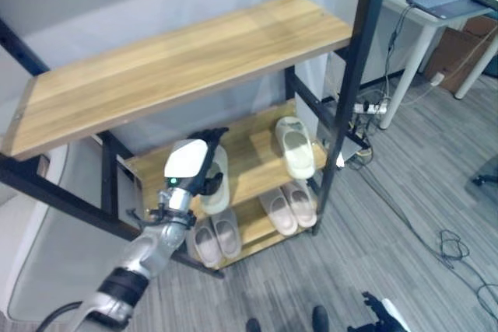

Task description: Arrange the slippers neatly on the shoe rack.

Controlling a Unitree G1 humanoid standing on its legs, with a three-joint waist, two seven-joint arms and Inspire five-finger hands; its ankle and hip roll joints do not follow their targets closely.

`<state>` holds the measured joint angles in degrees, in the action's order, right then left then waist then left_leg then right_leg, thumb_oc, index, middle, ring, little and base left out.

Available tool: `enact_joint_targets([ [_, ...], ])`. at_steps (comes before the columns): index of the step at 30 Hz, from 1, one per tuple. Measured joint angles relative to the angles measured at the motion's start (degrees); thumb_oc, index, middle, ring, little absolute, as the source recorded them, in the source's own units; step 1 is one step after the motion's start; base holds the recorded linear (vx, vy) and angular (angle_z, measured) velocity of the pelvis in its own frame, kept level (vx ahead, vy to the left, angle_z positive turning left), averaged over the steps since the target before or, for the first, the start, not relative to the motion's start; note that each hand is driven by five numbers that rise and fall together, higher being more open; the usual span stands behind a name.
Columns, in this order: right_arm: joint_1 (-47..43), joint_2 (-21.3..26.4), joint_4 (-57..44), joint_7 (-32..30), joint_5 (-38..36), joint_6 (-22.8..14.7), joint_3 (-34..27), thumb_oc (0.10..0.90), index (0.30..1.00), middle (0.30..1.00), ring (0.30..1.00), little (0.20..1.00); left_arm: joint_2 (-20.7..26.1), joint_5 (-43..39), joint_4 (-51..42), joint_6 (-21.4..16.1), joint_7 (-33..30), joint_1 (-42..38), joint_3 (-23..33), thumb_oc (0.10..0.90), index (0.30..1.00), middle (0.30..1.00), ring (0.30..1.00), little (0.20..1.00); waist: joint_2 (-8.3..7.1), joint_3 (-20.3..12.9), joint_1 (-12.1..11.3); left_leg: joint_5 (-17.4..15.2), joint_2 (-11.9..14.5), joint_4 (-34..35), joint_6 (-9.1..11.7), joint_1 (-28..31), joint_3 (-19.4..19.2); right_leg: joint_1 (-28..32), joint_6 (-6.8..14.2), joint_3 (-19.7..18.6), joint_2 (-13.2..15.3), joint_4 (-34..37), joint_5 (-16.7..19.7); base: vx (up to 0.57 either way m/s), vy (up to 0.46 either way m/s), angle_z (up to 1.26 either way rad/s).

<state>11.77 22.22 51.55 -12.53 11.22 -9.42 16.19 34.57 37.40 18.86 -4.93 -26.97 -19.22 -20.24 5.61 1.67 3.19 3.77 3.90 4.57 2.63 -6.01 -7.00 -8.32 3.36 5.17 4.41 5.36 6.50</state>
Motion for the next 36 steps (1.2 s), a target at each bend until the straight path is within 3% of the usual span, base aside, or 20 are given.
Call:
enact_joint_targets([
  [4,0.2,0.0,-0.1,0.0,0.0,0.0,0.0,0.800,0.900,0.900,0.900,0.900,0.2,0.0,1.5,1.3,-0.5,-3.1,0.0,0.800,0.900,0.900,0.900,0.900,-1.30,2.4,0.2,0.0,0.0,0.0,0.0,-0.3,-0.4,-0.5,0.1,-0.1,0.0,0.0,0.1,0.00,0.000,-0.05],
  [17,-0.3,0.1,-0.2,-0.4,0.0,-0.3,1.0,0.800,0.900,0.900,0.900,0.900,0.3,-0.1,10.5,5.0,-2.1,-7.9,-0.3,0.800,0.900,0.900,0.900,0.900,-2.57,4.0,1.4,0.0,0.0,0.0,0.0,-3.0,-1.1,-3.5,0.0,-0.6,-0.3,-0.3,0.8,0.00,0.001,-0.01],
  [26,-0.7,0.1,-3.6,-0.7,0.0,-0.6,1.0,0.800,0.900,0.900,0.900,0.900,0.5,-0.3,10.5,5.4,-2.5,-8.9,-0.2,0.800,0.900,0.900,0.900,0.900,-3.23,5.0,1.4,0.0,0.0,0.0,0.0,-3.0,-1.2,-3.6,0.0,-0.7,-0.4,-0.4,0.8,0.00,0.000,0.00],
  [29,-1.1,0.1,-4.6,-0.7,0.0,-1.1,1.0,0.800,0.900,0.900,0.900,0.900,0.4,-0.9,14.2,5.3,-3.3,-10.1,-0.3,0.800,0.900,0.900,0.900,0.900,-3.35,5.1,1.5,0.0,0.0,0.0,0.0,-3.0,-1.4,-3.7,0.0,-1.0,-0.4,-0.3,0.8,-0.01,-0.006,-0.04],
  [30,-1.2,0.1,-4.6,-0.7,0.0,-1.1,1.0,0.800,0.900,0.900,0.900,0.900,0.4,-1.3,17.2,5.0,-3.8,-11.3,-0.6,0.692,0.738,0.738,0.738,0.738,-3.38,5.1,1.5,0.0,0.0,0.0,0.0,-3.1,-1.6,-3.9,0.0,-1.3,-0.4,-0.2,0.8,-0.01,-0.012,-0.08],
  [31,-1.3,0.1,-4.6,-0.7,0.0,-1.2,1.0,0.800,0.900,0.900,0.900,0.900,0.4,-1.6,18.7,4.9,-4.1,-12.0,-0.7,0.400,0.300,0.300,0.300,0.300,-3.40,5.1,1.5,0.0,0.0,0.0,0.0,-3.1,-1.7,-4.1,0.0,-1.3,-0.4,-0.1,0.8,-0.01,-0.013,-0.09],
  [36,-1.2,0.3,-4.5,-0.7,-0.1,-1.1,1.1,0.800,0.900,0.900,0.900,0.900,0.1,-5.8,21.9,5.5,-4.8,-15.8,-2.6,0.400,0.300,0.300,0.300,0.300,-3.40,5.2,1.7,0.1,0.0,0.0,0.0,-4.0,-2.2,-5.1,0.0,-1.7,-0.4,-0.4,1.3,0.00,-0.011,-0.05],
])
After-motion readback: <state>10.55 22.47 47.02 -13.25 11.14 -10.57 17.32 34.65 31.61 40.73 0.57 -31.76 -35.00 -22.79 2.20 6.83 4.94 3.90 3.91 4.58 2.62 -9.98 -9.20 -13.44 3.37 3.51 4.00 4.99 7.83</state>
